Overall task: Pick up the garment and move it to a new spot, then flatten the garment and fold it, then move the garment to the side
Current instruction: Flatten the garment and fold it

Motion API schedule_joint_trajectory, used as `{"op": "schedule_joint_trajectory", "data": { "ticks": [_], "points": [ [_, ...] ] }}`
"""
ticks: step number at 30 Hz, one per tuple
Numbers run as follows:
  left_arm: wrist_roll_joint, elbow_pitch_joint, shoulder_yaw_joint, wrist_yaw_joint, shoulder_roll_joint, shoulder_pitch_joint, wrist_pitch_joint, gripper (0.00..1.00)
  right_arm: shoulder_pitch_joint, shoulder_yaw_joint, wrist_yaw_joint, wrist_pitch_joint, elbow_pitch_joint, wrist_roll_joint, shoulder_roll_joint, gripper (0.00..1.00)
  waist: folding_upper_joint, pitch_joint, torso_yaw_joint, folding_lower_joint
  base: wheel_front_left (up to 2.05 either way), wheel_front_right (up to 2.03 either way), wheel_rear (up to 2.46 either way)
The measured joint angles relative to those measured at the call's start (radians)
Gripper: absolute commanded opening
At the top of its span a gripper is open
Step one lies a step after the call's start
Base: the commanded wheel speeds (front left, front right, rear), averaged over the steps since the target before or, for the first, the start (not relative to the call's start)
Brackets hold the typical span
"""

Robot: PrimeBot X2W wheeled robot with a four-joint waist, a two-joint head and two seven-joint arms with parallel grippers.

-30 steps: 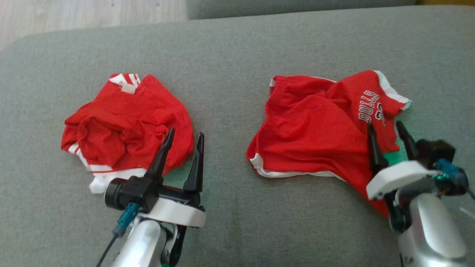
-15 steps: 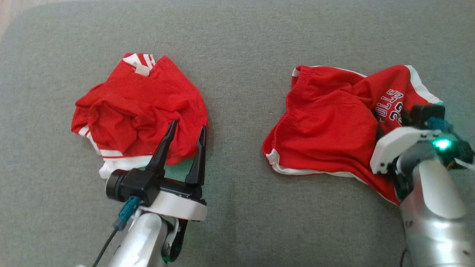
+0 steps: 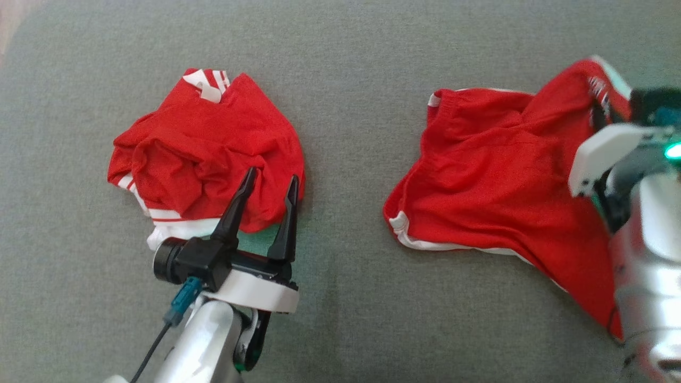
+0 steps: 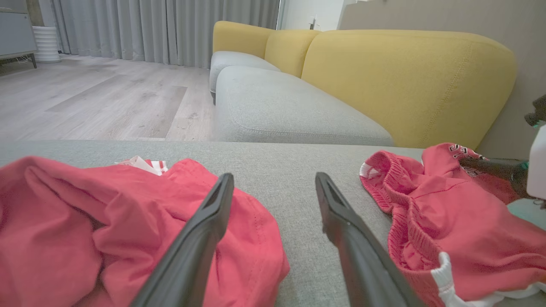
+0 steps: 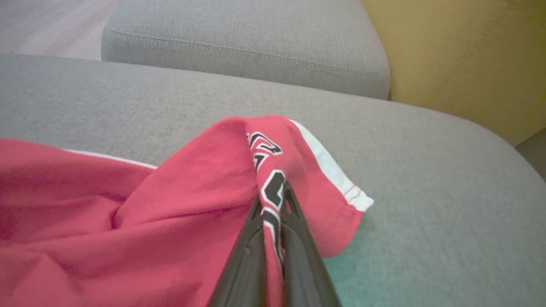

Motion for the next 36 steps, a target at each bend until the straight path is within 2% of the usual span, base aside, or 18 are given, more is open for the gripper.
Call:
{"op": "schedule_joint_trajectory", "data": {
  "ticks": [13, 14, 15, 20, 28, 33, 36],
  "points": [
    [0.000, -0.002, -0.017, -0.017, -0.009, -0.056, 0.000, 1.00, -0.272, 0.075, 0.000, -0.005, 0.159, -0.006, -0.146, 0.00, 0.0000, 0.061, 0.056, 0.0000, 0.00, 0.00, 0.00],
    [0.000, -0.002, -0.017, -0.017, -0.009, -0.057, 0.000, 1.00, -0.292, 0.078, 0.000, -0.016, 0.175, 0.004, -0.149, 0.87, 0.0000, 0.066, 0.061, 0.0000, 0.00, 0.00, 0.00],
    [0.000, -0.002, -0.017, -0.017, -0.010, -0.057, 0.000, 1.00, -0.312, 0.079, 0.000, -0.016, 0.197, 0.017, -0.151, 1.00, 0.0000, 0.071, 0.067, 0.0001, 0.00, 0.00, 0.00],
    [0.000, -0.001, -0.015, -0.016, -0.012, -0.059, 0.000, 1.00, -0.358, 0.100, 0.000, -0.054, 0.273, 0.049, -0.161, 1.00, 0.0000, 0.075, 0.077, 0.0002, 0.00, 0.00, 0.00],
    [0.000, -0.003, 0.004, -0.016, -0.015, -0.059, 0.000, 1.00, -0.351, 0.130, 0.000, -0.183, 0.299, 0.106, -0.150, 1.00, 0.0000, 0.031, 0.038, -0.0001, 0.00, 0.00, 0.00],
    [0.000, -0.016, 0.027, -0.015, -0.016, -0.054, 0.000, 1.00, -0.256, 0.139, 0.000, -0.314, 0.220, 0.182, -0.091, 1.00, 0.0000, -0.012, -0.012, -0.0001, 0.00, 0.00, 0.00],
    [0.000, -0.024, 0.039, -0.015, -0.016, -0.045, 0.000, 1.00, -0.144, 0.136, 0.000, -0.348, 0.128, 0.233, -0.036, 1.00, 0.0000, -0.040, -0.045, -0.0002, 0.00, 0.00, 0.00]
  ]
}}
